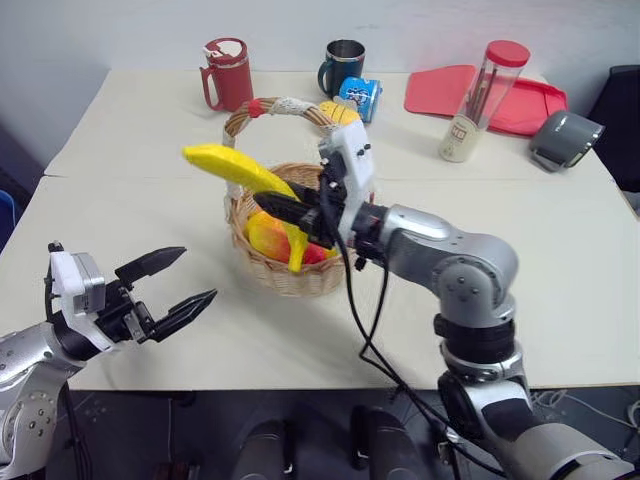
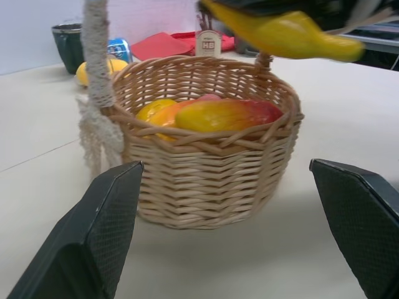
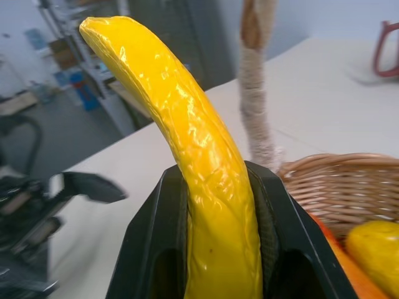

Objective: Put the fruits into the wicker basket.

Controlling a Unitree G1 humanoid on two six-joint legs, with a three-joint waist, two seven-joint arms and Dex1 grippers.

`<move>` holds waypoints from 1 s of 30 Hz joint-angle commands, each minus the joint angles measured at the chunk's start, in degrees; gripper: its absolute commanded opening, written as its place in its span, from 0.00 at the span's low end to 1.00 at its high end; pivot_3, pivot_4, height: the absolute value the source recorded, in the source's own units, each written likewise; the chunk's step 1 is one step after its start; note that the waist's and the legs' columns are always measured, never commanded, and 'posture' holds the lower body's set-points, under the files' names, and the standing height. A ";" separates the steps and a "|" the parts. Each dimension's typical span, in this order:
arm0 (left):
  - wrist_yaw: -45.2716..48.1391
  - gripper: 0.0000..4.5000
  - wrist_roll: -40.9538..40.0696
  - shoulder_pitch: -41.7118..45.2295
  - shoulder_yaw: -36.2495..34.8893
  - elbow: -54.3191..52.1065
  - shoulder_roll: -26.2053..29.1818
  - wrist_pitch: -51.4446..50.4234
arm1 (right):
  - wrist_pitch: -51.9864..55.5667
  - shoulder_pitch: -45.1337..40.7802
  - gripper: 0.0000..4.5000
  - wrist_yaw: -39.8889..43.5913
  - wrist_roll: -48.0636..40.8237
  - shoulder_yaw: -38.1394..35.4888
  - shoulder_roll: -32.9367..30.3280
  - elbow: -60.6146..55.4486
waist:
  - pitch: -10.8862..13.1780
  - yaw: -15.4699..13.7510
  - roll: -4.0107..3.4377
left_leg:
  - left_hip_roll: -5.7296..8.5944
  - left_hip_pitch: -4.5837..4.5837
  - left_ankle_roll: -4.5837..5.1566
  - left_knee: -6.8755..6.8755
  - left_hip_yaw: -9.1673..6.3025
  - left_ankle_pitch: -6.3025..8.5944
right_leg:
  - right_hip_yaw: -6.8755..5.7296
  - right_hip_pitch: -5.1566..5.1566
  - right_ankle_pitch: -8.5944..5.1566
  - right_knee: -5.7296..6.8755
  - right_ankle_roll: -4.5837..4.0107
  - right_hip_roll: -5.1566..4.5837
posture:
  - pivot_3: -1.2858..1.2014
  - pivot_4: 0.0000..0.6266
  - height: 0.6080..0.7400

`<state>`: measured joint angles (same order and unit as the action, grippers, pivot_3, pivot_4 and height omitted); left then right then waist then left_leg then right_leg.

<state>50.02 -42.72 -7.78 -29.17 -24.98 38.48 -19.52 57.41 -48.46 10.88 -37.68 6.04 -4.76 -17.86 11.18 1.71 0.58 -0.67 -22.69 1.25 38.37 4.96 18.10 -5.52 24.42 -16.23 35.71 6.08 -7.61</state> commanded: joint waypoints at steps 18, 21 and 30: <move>-4.71 1.00 -2.76 2.36 -1.38 -4.85 1.10 -1.57 | -5.16 2.03 0.99 20.31 1.43 2.94 -6.97 -2.66 | 0.00 0.08 0.00 | -0.14 0.21 -0.06 -0.14 0.24 -0.03 | 0.16 0.05 -0.02 0.09 -0.04 0.09 | 0.52 0.24 1.00; -4.07 1.00 -2.17 2.10 -0.97 -4.32 0.84 -0.85 | -8.92 5.46 0.99 28.33 -2.86 -0.77 -10.75 -6.22 | 0.00 -0.07 0.00 | -0.14 0.19 0.02 -0.15 0.24 0.02 | 0.15 0.03 -0.02 0.03 -0.03 0.10 | 0.52 0.24 1.00; -1.53 1.00 -3.03 3.22 -1.45 -0.92 1.47 -0.46 | -19.31 22.22 0.99 50.18 -4.98 -13.49 -31.05 -1.31 | -0.05 -0.64 0.09 | -0.09 0.31 0.13 -0.13 0.31 0.11 | 0.17 -0.18 0.03 -0.17 0.06 0.07 | 0.52 0.24 1.00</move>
<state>47.66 -44.73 -4.91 -28.96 -25.87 39.17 -20.69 38.82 -27.12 58.01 -41.97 -3.07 -32.65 -21.01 11.13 1.07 0.67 -0.74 -22.37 1.40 38.26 5.30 18.21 -5.33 24.25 -16.19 35.53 6.16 -7.55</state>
